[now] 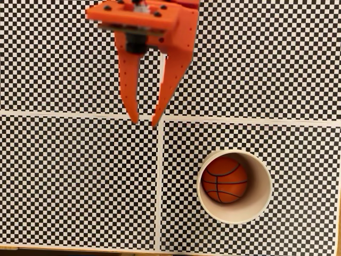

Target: Grasp basketball and place into cup.

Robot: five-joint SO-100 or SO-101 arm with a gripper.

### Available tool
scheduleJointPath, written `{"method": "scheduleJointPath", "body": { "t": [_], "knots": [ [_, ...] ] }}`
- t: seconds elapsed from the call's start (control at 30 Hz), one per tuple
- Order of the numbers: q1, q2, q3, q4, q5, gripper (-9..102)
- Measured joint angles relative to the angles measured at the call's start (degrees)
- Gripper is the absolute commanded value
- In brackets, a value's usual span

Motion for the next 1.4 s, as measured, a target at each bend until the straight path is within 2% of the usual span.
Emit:
{"method": "scheduleJointPath", "body": {
  "t": [0.33,0.57,0.8,1.13,1.4],
  "knots": [
    [-0.53,8.09,9.93,0.09,-0.62,0],
    [-0.97,17.75,12.22,6.68,-1.05,0],
    [-2.29,22.41,12.22,19.51,-0.79,0],
    [-4.83,22.5,12.22,38.58,5.98,0],
    [-5.1,22.5,12.22,58.97,11.16,0]
  ]
}}
